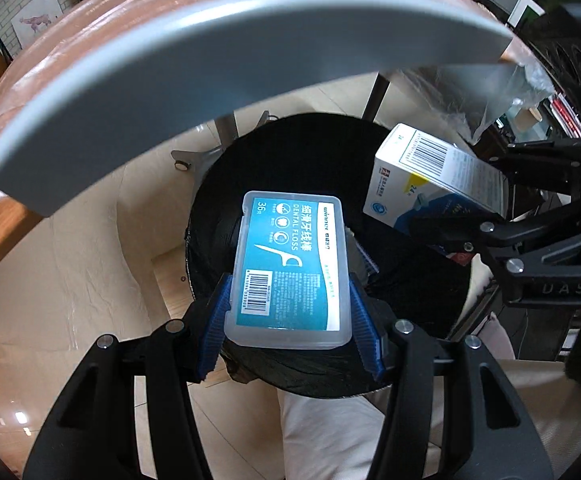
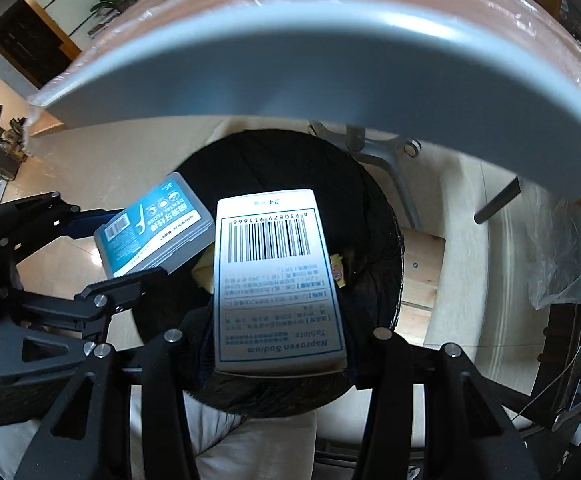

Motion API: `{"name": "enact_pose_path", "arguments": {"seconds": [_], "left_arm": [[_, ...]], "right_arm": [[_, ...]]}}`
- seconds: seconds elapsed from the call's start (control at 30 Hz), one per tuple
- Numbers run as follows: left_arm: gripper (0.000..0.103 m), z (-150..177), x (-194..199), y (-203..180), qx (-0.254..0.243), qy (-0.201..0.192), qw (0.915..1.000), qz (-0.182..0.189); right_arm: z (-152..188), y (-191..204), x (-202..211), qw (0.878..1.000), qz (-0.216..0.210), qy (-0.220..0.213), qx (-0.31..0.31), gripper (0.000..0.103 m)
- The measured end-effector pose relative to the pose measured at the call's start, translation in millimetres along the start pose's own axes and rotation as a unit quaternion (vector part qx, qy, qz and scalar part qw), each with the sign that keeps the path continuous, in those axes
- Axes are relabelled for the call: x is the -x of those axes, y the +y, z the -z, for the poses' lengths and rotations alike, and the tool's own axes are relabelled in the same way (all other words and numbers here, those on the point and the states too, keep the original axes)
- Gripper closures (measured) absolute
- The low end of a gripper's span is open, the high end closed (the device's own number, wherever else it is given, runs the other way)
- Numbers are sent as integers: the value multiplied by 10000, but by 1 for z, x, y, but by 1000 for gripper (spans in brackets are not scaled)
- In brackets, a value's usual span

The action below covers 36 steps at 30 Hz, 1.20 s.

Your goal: Collect trash

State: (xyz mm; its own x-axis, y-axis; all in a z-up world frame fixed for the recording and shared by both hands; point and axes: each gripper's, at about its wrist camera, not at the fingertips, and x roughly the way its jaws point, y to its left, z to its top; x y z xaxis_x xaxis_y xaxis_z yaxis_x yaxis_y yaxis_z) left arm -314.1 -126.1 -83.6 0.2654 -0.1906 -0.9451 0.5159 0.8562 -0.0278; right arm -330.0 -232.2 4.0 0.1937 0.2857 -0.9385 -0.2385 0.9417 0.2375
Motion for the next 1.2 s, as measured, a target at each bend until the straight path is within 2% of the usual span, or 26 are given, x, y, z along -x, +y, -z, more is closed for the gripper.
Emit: {"name": "enact_pose_path", "arguments": {"seconds": [0.4, 0.47, 0.5, 0.6, 0.8, 0.9, 1.0, 1.1, 1.2], "left_arm": [[47, -5, -17, 4, 51, 70, 10000, -39], [32, -6, -16, 3, 118, 10, 9999, 85], [27, -6, -14, 3, 118, -37, 9999, 93], [18, -3, -4, 0, 16, -169, 9998, -43], [18, 6, 29, 11, 298, -375, 9987, 194], [18, 4, 69, 17, 393, -767, 9957, 326], [18, -7, 114, 22, 368, -1335, 9901, 248], [4, -30, 150, 33, 454, -1937, 9800, 38], [3, -59, 173, 57, 738, -2439, 9668, -167]], "right_arm": [[1, 2, -13, 9998, 132, 119, -69, 55], [2, 1, -10, 9999, 59, 82, -106, 42], [3, 1, -8, 9999, 57, 59, -133, 30], [7, -2, 2, 9998, 31, -18, -186, 28], [18, -11, 44, 9991, 94, -299, -285, 28], [18, -17, 82, 9971, 72, -669, -360, 28], [6, -19, 124, 9920, 115, -1200, -360, 24], [-18, -24, 157, 9834, 314, -1760, -294, 13], [-49, -37, 176, 9729, 560, -2219, -329, 4]]}}
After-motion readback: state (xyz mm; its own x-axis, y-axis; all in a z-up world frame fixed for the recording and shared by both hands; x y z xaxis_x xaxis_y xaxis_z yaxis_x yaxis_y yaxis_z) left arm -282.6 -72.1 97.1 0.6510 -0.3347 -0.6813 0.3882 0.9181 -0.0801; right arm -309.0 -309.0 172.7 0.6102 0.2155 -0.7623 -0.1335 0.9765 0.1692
